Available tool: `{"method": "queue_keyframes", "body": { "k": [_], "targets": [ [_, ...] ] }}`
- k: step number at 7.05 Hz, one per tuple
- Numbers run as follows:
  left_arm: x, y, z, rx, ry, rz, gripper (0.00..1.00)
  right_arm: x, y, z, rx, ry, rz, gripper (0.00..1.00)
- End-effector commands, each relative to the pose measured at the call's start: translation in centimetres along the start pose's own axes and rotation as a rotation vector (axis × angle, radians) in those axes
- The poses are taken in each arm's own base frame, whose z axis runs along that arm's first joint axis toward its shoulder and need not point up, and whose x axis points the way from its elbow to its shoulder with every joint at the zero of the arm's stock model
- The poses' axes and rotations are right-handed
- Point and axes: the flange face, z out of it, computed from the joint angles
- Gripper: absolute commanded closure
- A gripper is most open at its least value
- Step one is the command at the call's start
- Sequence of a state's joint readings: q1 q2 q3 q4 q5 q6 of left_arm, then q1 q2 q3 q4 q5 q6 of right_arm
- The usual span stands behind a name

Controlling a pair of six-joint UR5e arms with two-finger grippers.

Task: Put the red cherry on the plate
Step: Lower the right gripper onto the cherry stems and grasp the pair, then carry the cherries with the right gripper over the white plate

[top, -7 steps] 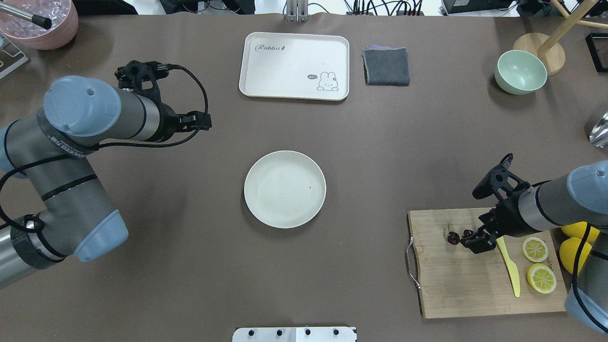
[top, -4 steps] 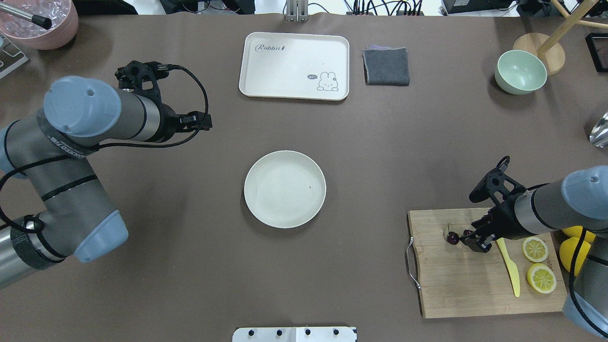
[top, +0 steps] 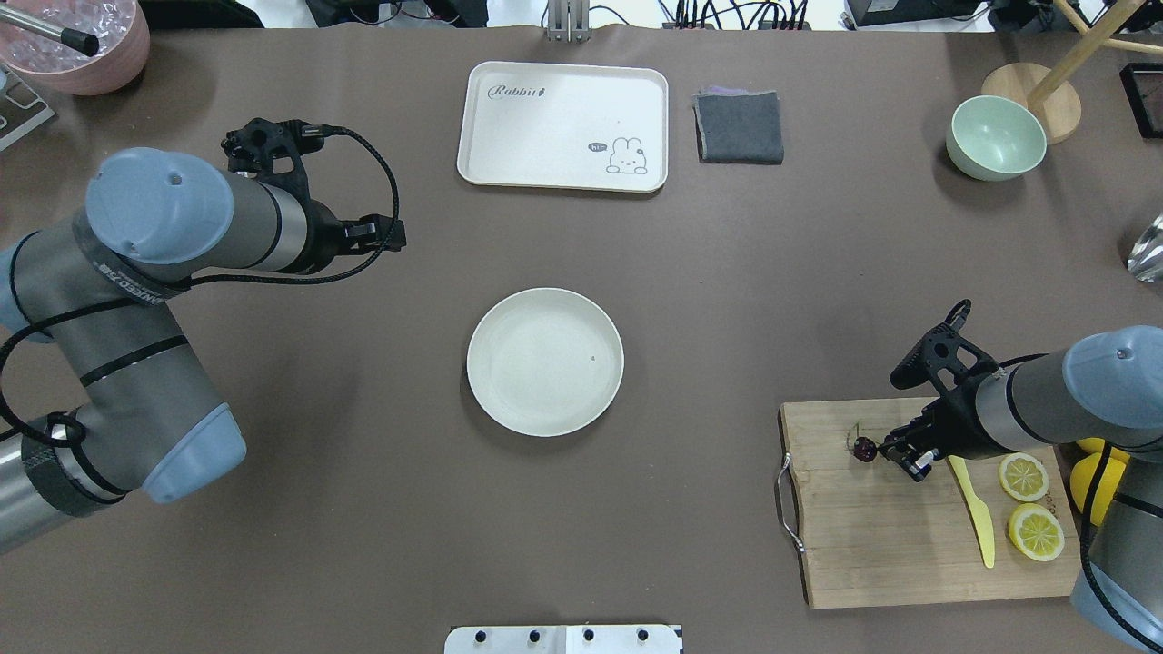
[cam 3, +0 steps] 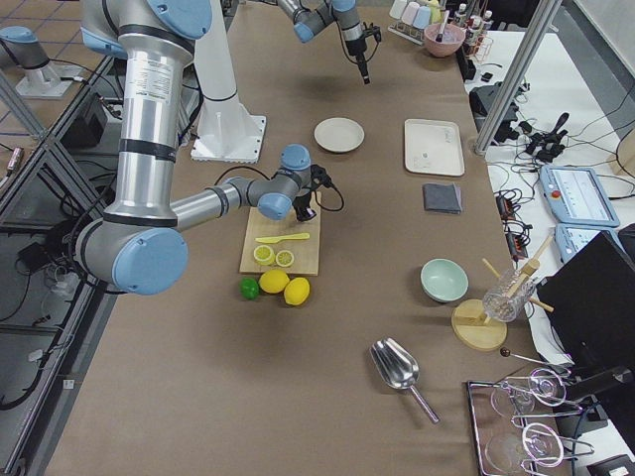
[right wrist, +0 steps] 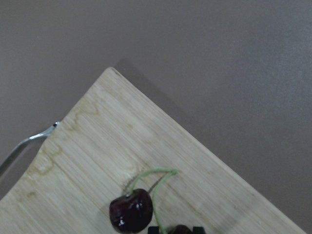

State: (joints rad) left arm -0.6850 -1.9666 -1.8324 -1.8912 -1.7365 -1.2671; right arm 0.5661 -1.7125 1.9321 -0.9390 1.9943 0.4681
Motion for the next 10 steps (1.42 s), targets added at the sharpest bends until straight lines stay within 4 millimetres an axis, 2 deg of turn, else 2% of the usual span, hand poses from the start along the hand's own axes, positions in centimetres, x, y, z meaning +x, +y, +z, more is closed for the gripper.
{"method": "queue_keyframes", "body": {
  "k": [1, 3, 4, 5, 6, 7, 8, 10],
  "targets": [
    [0.2, 0.0, -0.1, -0.001, 0.004, 0.001, 0.02, -0.4, -1.3, -2.6, 0.045, -0.03, 0.01, 1.0],
    [0.2, 0.0, -0.1, -0.001, 0.004, 0.001, 0.02, -2.6, -5.6, -4.6, 0.102, -0.105, 0.063, 1.0],
    [0.1, 0.0, -0.1, -0.001, 0.003, 0.001, 0.02, -4.9, -9.7, -4.9, 0.122, -0.135, 0.156, 1.0],
    [-0.1, 0.0, 0.3, -0.002, -0.005, 0.0, 0.02, -8.0, -14.0, -5.5, 0.119, -0.136, 0.196, 1.0],
    [-0.3, 0.1, 0.5, -0.004, -0.011, -0.001, 0.02, -12.1, -17.9, -5.6, 0.118, -0.134, 0.244, 1.0],
    [-0.9, 0.2, 0.8, -0.009, -0.022, -0.002, 0.02, -15.4, -21.4, -4.6, 0.13, -0.107, 0.271, 1.0],
    [-1.7, 0.3, 1.4, -0.013, -0.038, -0.002, 0.02, -18.8, -24.4, -2.8, 0.148, -0.091, 0.288, 1.0],
    [-1.9, 0.4, 1.5, -0.014, -0.042, -0.001, 0.02, -22.4, -28.1, 0.9, 0.165, -0.044, 0.317, 1.0]
  ]
}}
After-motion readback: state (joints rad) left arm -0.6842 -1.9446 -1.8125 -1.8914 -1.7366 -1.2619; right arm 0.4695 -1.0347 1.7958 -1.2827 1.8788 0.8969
